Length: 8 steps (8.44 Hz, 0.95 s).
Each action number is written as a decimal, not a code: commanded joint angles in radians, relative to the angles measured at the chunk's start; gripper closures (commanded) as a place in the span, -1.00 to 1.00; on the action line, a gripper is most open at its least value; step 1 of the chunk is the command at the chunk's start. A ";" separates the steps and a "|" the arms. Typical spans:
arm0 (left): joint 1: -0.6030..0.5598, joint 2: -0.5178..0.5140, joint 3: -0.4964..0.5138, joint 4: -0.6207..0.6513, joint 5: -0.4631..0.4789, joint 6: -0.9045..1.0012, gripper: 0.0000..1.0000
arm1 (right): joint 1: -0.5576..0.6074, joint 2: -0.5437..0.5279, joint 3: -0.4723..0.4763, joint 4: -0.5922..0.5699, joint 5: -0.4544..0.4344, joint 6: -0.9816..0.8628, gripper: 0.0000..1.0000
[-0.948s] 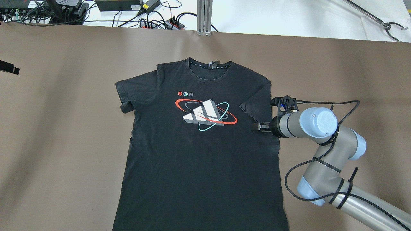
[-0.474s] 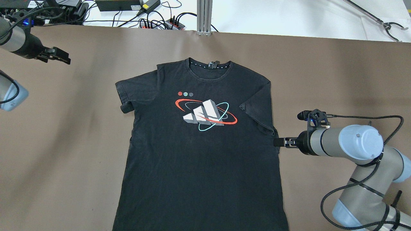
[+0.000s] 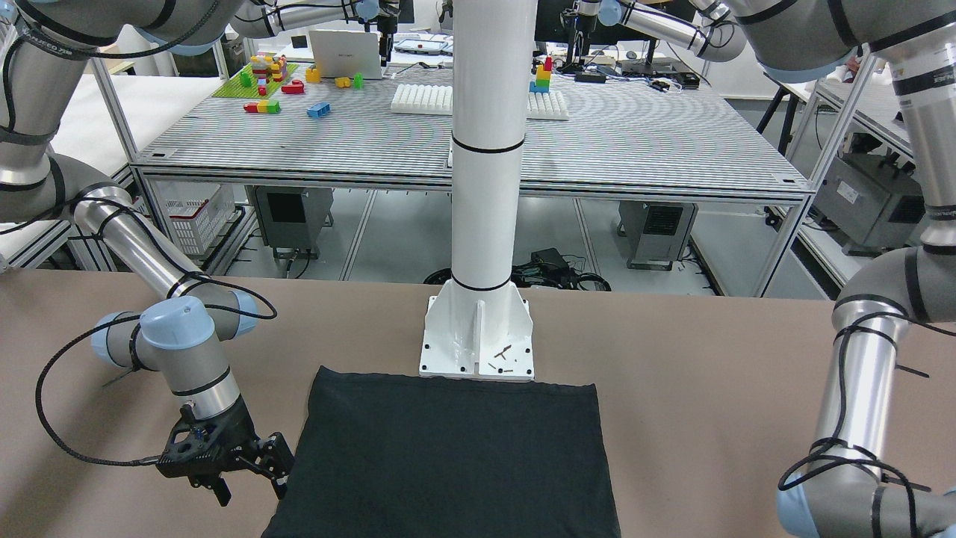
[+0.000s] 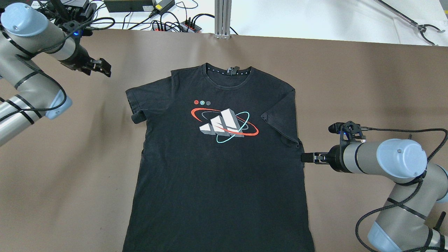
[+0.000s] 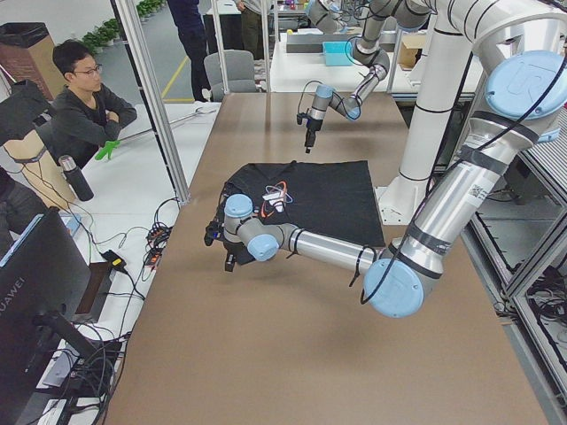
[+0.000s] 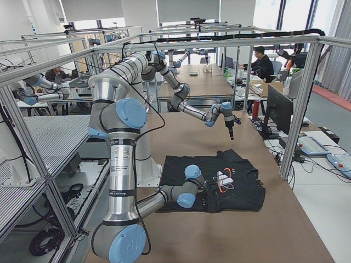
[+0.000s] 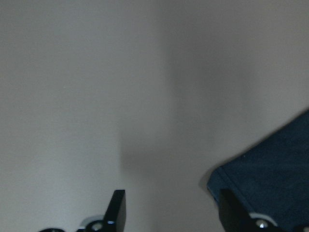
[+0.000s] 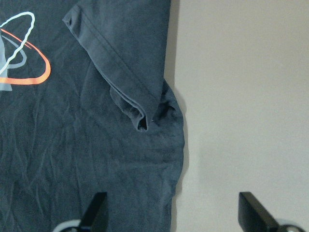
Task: Fold clothes
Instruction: 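Move the left gripper in toward the shirt's far shoulder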
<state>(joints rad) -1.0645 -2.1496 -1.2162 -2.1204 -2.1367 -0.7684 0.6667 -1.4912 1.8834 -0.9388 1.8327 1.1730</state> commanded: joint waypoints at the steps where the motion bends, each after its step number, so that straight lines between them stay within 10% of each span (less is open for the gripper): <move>1: 0.037 -0.042 0.091 -0.050 -0.003 -0.003 -0.38 | -0.001 0.002 0.000 0.000 -0.003 0.002 -0.90; 8: 0.098 -0.075 0.178 -0.113 0.001 -0.023 -0.04 | -0.001 0.002 0.003 -0.002 -0.003 0.002 -0.90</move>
<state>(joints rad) -0.9741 -2.2185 -1.0588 -2.2108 -2.1362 -0.7904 0.6658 -1.4895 1.8874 -0.9395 1.8300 1.1750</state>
